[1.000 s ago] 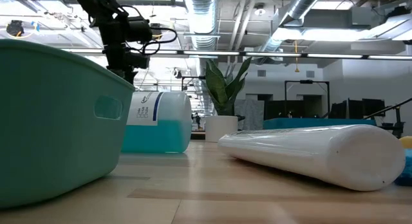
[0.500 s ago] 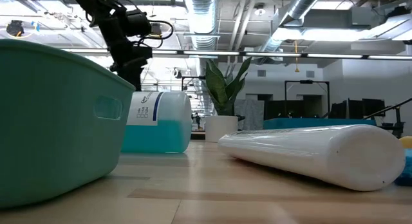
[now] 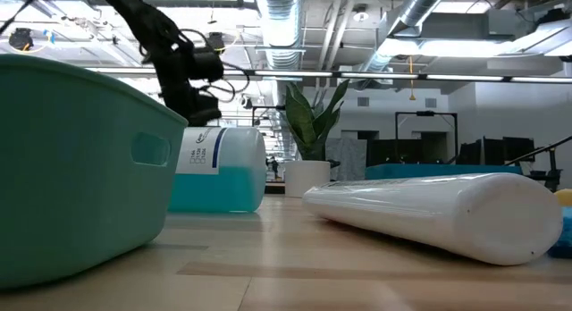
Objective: Pick & Place Kitchen Items
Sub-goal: Put the white microfiber cloth into the top green bin
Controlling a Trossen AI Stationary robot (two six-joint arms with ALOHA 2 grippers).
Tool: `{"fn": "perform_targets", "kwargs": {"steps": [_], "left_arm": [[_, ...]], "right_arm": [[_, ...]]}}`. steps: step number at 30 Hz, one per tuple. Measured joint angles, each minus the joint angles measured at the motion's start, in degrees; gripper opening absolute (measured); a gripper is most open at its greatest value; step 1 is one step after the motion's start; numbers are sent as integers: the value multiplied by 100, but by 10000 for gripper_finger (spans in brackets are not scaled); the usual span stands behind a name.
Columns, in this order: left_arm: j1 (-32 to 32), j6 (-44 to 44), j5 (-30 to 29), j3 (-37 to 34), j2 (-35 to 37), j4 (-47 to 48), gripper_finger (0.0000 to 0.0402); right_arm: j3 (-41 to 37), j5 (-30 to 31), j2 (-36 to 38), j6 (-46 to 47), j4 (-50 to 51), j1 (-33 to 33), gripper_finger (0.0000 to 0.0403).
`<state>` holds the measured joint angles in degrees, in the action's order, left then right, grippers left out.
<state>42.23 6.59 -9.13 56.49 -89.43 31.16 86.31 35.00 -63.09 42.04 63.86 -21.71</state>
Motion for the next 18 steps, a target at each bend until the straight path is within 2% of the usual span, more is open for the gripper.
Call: {"fn": "perform_targets", "kwargs": {"steps": [4,10,13,18], "left_arm": [[-6,-4,-6,-2,-224,-50,2],[-6,-13,-11,-2,-148,-66,2],[-6,-9,-15,-2,124,-69,8],[-6,-15,-35,-2,928,-82,40]], "right_arm": [[2,-2,0,4,-2,-2,185],[2,2,0,50,0,0,185],[2,11,0,51,0,-2,185],[2,86,0,46,0,-2,185]]}}
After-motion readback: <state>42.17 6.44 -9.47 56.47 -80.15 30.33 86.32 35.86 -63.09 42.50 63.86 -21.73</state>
